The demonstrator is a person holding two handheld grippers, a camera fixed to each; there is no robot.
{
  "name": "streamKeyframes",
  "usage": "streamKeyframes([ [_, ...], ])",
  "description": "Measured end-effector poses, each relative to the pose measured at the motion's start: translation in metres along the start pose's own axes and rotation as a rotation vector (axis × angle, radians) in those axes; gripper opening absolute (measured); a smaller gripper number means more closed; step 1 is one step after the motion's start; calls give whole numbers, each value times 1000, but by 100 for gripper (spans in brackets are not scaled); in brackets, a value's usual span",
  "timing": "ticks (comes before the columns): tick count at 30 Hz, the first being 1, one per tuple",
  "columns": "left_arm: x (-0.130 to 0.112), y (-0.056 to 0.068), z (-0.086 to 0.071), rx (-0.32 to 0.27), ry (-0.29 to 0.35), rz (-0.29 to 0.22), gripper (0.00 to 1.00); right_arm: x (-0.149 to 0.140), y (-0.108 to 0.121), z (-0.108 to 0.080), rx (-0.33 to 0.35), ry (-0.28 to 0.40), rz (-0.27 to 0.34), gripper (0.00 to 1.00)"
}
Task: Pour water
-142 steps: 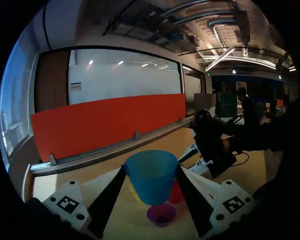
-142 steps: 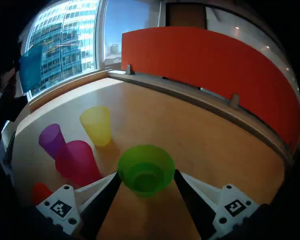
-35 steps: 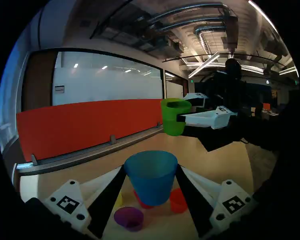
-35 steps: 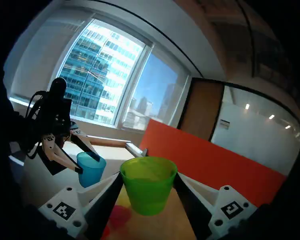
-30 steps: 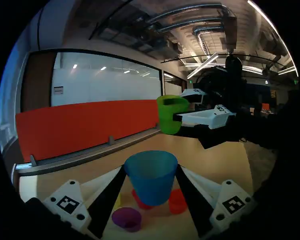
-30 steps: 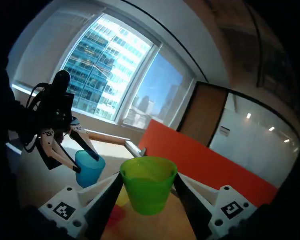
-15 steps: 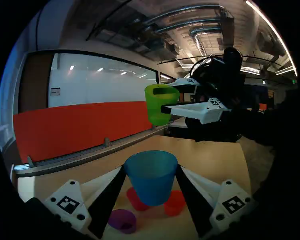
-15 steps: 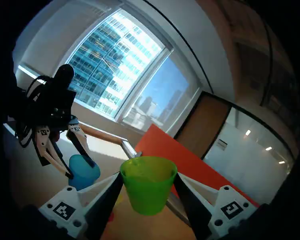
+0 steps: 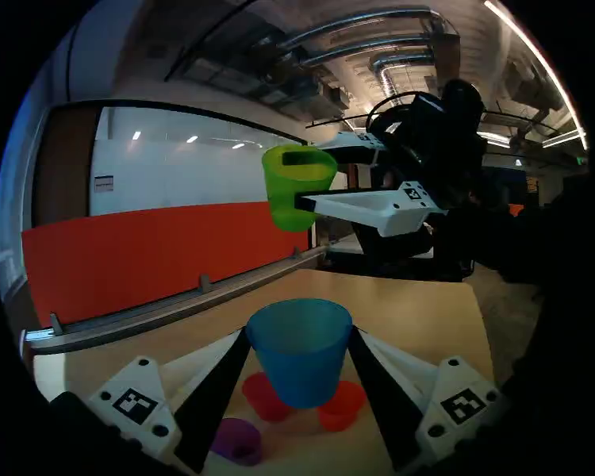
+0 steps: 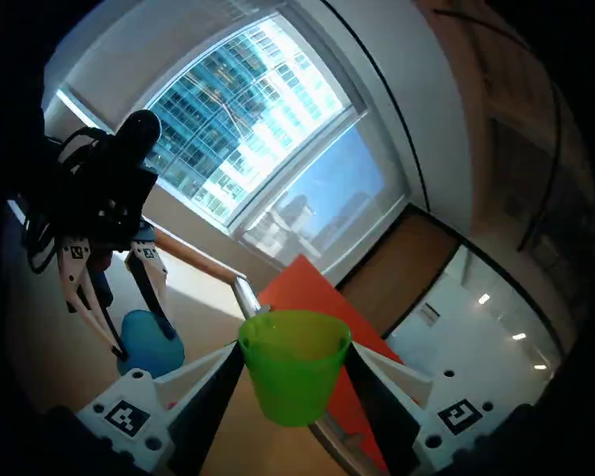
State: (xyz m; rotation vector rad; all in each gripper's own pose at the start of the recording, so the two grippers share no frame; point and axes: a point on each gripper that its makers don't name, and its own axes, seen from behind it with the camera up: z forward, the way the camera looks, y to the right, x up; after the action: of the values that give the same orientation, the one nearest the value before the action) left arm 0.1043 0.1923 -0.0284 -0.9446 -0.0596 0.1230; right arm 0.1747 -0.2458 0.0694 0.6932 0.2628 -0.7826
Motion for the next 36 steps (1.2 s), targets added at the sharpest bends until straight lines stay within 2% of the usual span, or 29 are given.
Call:
streamKeyframes([
  [23, 4, 13, 8, -26, -5, 11, 88, 19, 16, 10, -10, 7, -227, 90],
  [36, 6, 18, 10, -34, -8, 22, 88, 25, 20, 8, -18, 0, -326, 90],
])
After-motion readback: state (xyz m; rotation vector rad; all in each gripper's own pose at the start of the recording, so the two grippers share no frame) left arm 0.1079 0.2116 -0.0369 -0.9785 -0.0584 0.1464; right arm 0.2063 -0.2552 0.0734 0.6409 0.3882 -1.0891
